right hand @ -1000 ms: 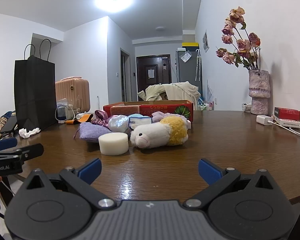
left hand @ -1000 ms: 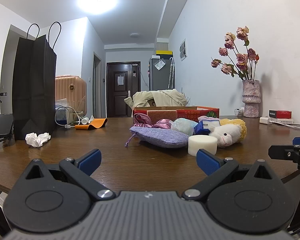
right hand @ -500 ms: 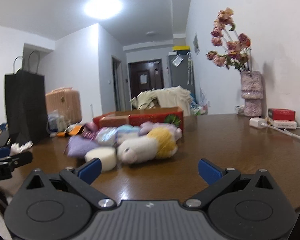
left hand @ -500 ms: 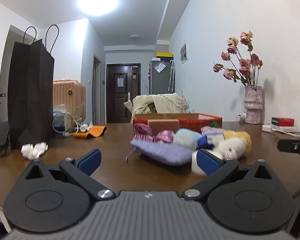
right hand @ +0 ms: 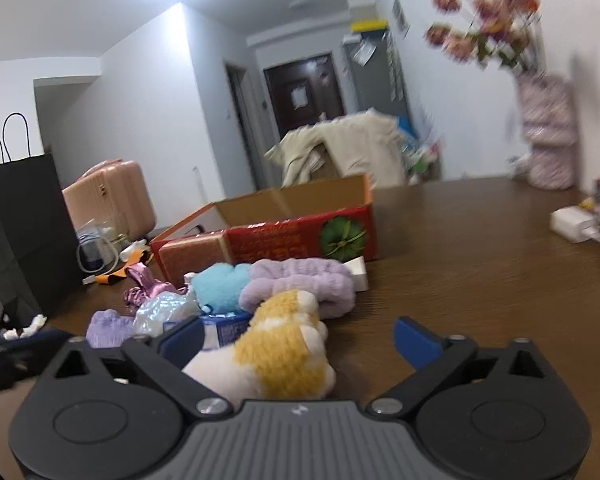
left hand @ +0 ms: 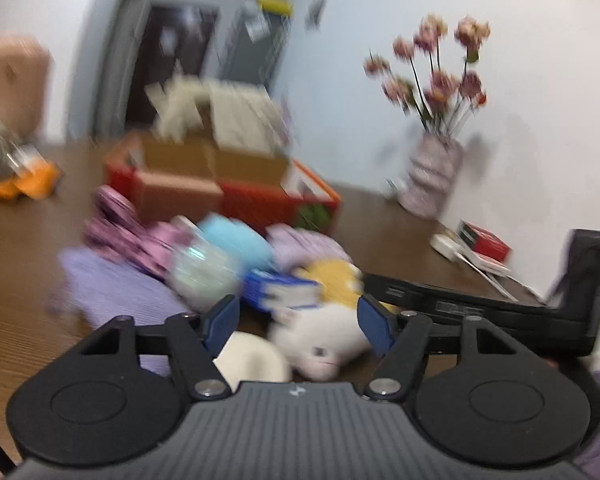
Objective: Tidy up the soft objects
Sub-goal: 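Reach the left gripper to the white plush sheep and close on it, then carry the plush sheep with the left gripper into the cardboard box and release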
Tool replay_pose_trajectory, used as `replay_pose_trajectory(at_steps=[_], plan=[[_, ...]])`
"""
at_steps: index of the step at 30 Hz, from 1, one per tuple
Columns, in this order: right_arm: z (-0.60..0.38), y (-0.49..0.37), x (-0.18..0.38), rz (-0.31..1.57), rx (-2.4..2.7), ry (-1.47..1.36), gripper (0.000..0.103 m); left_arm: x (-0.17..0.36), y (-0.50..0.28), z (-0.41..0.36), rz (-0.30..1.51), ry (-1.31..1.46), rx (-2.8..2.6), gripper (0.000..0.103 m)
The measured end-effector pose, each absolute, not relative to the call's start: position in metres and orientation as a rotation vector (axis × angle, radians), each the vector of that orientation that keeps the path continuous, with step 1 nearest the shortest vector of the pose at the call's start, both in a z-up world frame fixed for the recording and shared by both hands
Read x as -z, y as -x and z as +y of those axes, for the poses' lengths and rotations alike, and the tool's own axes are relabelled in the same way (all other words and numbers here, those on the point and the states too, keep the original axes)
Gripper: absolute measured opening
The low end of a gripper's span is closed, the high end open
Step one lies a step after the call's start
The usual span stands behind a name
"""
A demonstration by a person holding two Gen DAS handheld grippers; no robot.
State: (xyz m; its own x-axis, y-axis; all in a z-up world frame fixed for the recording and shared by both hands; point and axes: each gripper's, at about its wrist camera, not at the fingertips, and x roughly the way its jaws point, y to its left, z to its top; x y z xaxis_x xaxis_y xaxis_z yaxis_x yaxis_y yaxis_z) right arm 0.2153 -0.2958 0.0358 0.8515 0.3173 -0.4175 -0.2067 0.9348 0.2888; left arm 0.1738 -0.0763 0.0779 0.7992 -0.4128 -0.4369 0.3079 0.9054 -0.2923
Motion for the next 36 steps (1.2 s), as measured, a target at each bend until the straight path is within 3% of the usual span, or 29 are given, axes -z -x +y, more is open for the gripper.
replay_pose_trajectory(at_steps=[2,6,14,18,20,23,25,29,36], plan=[[-0.295,-0.23,-0.031,0.522,-0.297,-0.274,0.071,-0.072,-0.188,-0.083,0.542,0.219,0.377,0.063],[-0.296,-0.227,-0.021,0.546,-0.348,-0.325,0.046,-0.056,-0.193,-0.09,0.603,0.228,0.389,0.054],[-0.324,-0.16,-0.021,0.527,-0.215,-0.43,0.044,-0.044,-0.175,-0.118,0.634,0.191,0.512,0.057],[-0.332,-0.148,-0.021,0.522,-0.201,-0.43,0.052,-0.037,-0.168,-0.121,0.678,0.229,0.545,0.075],[-0.332,-0.144,-0.023,0.509,-0.205,-0.394,0.058,-0.037,-0.165,-0.12,0.672,0.243,0.563,0.075],[-0.334,-0.141,-0.026,0.501,-0.222,-0.38,0.058,-0.035,-0.167,-0.122,0.671,0.255,0.563,0.073],[-0.334,-0.142,-0.025,0.507,-0.241,-0.386,0.058,-0.032,-0.169,-0.123,0.674,0.268,0.56,0.057],[-0.335,-0.144,-0.023,0.522,-0.243,-0.396,0.044,-0.034,-0.168,-0.121,0.651,0.286,0.559,0.053],[-0.322,-0.152,-0.075,0.405,-0.276,-0.314,0.043,-0.089,-0.178,-0.106,0.529,0.306,0.565,0.051]])
